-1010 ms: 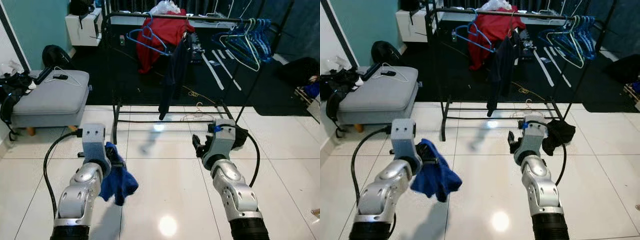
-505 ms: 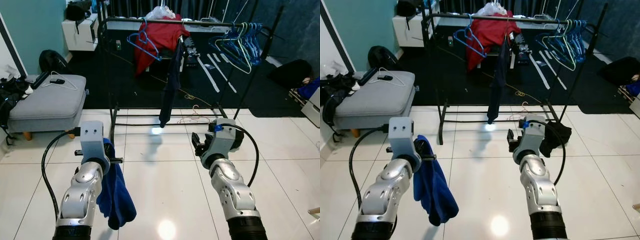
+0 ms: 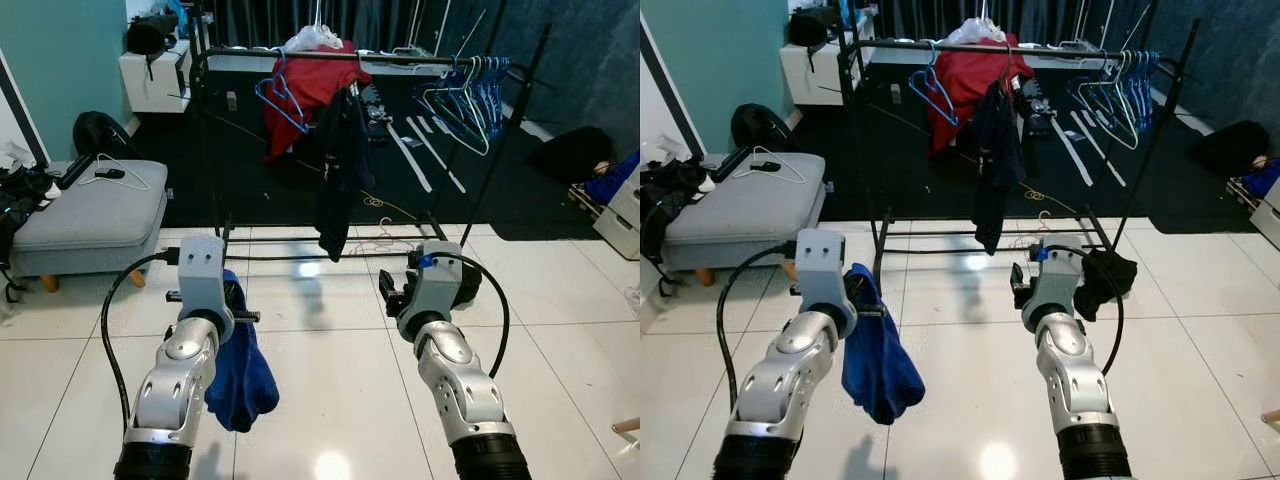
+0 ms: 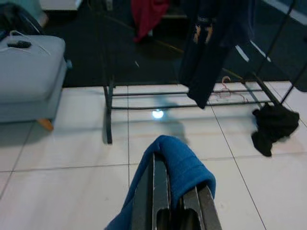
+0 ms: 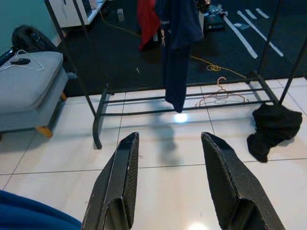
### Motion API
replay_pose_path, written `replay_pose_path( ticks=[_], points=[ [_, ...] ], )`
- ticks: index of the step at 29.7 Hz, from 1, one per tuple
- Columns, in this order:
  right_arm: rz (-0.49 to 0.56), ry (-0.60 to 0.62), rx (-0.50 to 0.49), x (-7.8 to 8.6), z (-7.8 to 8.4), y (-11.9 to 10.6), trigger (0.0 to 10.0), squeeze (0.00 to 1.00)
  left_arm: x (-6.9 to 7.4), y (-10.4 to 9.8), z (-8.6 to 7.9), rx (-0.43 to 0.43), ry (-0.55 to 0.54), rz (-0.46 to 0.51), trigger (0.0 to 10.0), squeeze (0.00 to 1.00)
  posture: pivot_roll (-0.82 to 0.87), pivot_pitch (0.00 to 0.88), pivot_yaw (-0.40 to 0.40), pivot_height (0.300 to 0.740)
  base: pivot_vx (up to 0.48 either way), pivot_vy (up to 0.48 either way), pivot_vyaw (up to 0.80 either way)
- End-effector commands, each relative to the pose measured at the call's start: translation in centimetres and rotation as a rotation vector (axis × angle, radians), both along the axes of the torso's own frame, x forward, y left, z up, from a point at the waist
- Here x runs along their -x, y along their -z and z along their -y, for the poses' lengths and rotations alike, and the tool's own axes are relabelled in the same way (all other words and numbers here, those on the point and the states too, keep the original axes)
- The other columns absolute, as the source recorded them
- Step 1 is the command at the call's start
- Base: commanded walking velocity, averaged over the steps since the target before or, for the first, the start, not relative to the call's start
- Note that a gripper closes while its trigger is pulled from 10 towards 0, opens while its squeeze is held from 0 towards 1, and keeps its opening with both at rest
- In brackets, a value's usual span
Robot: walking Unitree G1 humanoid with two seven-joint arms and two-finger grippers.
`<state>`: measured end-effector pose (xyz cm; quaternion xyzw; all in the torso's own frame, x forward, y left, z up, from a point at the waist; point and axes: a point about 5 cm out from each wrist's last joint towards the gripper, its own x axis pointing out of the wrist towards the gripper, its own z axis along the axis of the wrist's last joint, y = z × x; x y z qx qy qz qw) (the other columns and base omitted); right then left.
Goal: Hang hanger
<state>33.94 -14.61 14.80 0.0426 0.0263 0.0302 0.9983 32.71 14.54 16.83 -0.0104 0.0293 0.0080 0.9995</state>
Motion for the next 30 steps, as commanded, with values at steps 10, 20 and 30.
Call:
replay_pose_path(
  ticks=[10,20,30],
  points=[
    [0.007,0.003,-0.032,-0.6,0.2,-0.3,10.0,0.00,-0.2,0.1,-0.4,-0.027,-0.025,0.009,10.0,0.00,0.00,0.077,-0.046,0.740,0.347,0.000,0.00],
    [0.014,-0.004,-0.013,-0.9,0.4,-0.7,10.0,0.00,-0.8,-0.5,-0.4,-0.034,-0.015,0.025,10.0,0.00,-0.01,0.121,-0.051,0.740,0.359,0.000,0.00],
    [0.022,-0.001,-0.012,-1.2,0.5,-1.1,10.0,0.00,-1.0,-0.8,-0.3,-0.022,-0.001,0.034,10.0,0.00,-0.02,0.135,-0.043,0.740,0.366,0.000,0.00]
  ],
)
